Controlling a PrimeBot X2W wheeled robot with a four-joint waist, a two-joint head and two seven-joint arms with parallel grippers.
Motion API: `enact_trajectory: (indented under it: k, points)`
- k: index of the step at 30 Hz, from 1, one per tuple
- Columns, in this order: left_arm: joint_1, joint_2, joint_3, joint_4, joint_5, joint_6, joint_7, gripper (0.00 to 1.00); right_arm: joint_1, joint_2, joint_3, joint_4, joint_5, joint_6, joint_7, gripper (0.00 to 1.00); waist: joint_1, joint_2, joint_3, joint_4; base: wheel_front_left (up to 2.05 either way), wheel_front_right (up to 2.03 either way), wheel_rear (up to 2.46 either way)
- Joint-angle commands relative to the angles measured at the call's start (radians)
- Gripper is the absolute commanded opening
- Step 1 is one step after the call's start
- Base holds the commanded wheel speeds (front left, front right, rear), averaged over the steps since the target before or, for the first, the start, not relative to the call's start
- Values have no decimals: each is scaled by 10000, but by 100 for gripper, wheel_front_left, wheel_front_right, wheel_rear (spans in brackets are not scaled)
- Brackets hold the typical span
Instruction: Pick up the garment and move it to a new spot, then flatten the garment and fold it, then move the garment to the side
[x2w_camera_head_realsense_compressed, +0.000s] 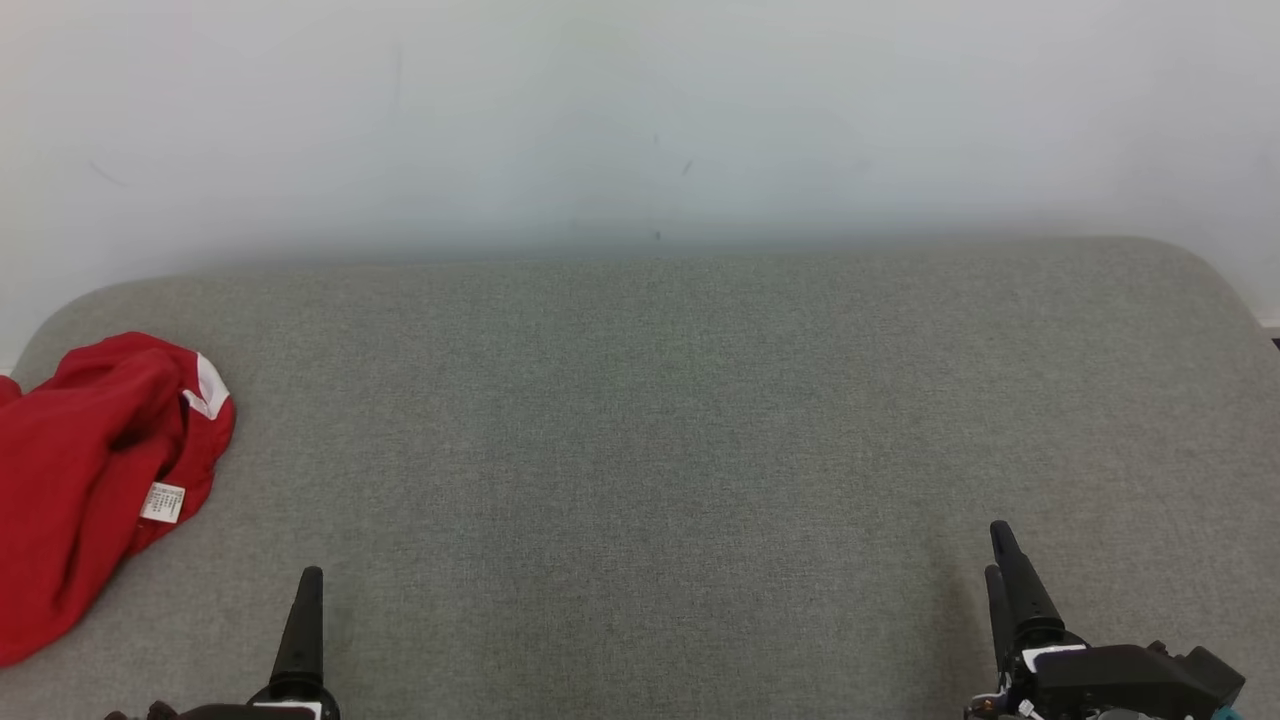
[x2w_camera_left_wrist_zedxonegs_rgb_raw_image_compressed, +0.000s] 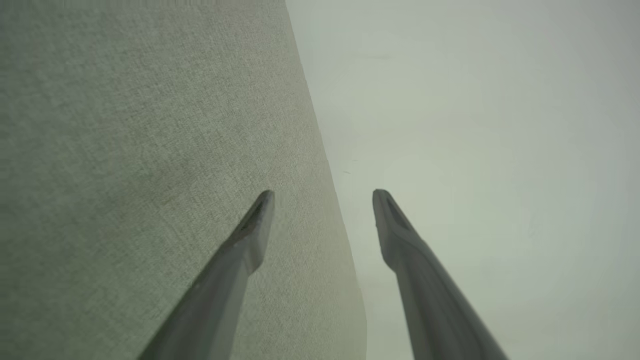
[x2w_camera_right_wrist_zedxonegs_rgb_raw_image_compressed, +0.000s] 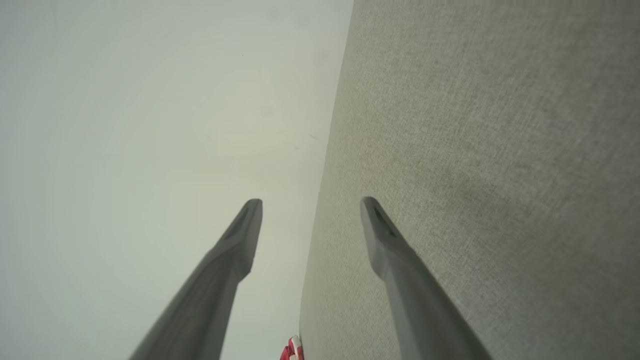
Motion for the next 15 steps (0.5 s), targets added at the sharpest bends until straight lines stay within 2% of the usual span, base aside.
enact_trajectory:
  k: [1,15]
  points:
    - [-162,50,-45,-117,630,21,-131,100,-92,-12,31,-157,-511,27,-134,100,0,0,1,10,0,0,0]
    - [-133,66,-558,-374,3755,698,-661,100,-80,-13,18,-162,-2971,40,-665,100,0,0,12,112,0,0,0]
